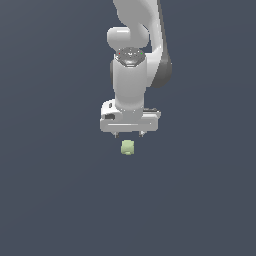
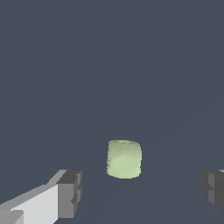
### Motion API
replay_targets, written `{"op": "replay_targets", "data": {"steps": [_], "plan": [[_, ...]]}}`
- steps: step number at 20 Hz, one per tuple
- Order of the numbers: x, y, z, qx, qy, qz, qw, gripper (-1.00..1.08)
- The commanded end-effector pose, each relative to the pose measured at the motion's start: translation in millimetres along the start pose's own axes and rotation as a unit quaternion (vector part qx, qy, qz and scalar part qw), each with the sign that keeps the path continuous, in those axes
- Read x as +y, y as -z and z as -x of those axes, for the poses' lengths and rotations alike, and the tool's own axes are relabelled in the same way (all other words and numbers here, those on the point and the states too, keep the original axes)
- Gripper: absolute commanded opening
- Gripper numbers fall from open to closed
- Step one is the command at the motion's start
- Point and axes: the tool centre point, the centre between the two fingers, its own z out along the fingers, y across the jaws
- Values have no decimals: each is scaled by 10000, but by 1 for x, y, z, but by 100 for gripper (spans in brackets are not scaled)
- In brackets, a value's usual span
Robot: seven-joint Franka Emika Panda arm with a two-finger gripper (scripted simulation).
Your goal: Pick up the object and move it to a goal position.
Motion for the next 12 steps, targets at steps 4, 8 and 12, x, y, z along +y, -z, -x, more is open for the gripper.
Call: {"op": "replay_targets", "data": {"steps": [4,8,12], "plan": [[2,0,1,-8,-5,21,10000,100],[8,-1,5,-37,-26,103,9999,100],[11,-1,7,-51,-35,144,9999,100]]}}
